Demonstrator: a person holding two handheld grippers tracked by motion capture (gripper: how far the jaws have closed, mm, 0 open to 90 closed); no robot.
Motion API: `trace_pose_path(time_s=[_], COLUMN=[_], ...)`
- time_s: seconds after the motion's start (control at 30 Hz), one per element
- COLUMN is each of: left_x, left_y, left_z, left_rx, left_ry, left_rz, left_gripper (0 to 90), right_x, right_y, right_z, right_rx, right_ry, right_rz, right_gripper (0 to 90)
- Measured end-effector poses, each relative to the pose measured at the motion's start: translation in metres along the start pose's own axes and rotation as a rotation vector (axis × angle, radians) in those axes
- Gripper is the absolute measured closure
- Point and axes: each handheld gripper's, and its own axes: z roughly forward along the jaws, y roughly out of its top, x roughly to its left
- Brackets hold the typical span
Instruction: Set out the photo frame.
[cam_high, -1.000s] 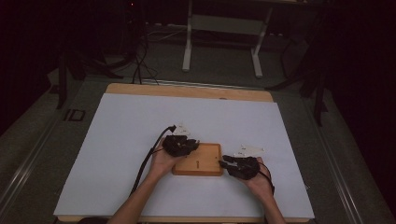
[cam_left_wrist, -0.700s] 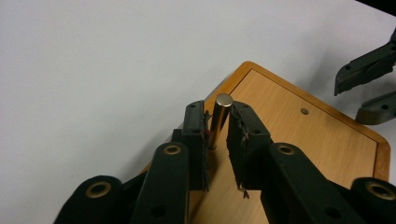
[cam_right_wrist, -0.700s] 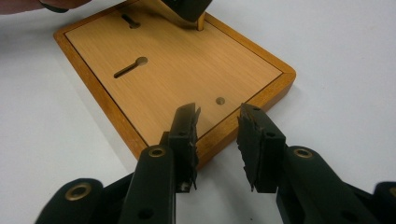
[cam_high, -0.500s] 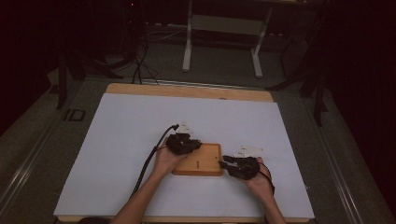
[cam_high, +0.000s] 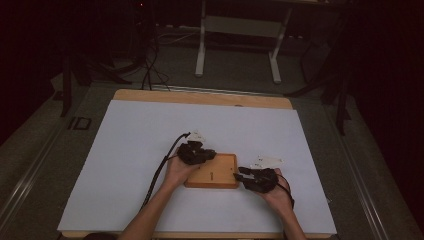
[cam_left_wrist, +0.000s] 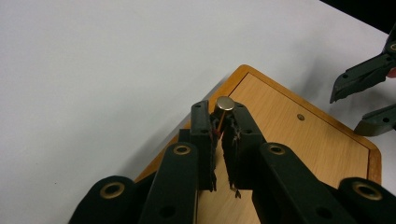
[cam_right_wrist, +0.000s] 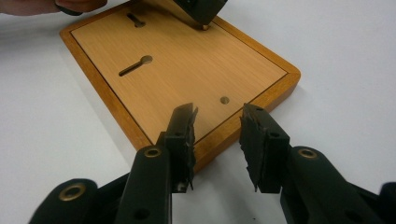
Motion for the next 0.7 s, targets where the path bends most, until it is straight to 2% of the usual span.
trace_pose_path(time_s=[0.33,0.43,0.7], left_x=[0.007,0.009,0.013], left_y=[0.002,0.003,0.005], left_z=[0.001,0.001,0.002], left_rx=[0.015,0.013,0.027], left_ry=[-0.046,-0.059,-0.079], left_rz=[-0.031,-0.053,-0.075], left_gripper=[82.7,82.8,82.8], right_x=[0.001,0.002,0.003], right_y=[0.0,0.001,0.0], right_z=[-0.001,-0.001,-0.002], right_rx=[-0.015,-0.02,-0.024], right_ry=[0.035,0.046,0.062], right_rz=[-0.016,-0.021,-0.025], right_gripper=[58.7,56.0,50.9])
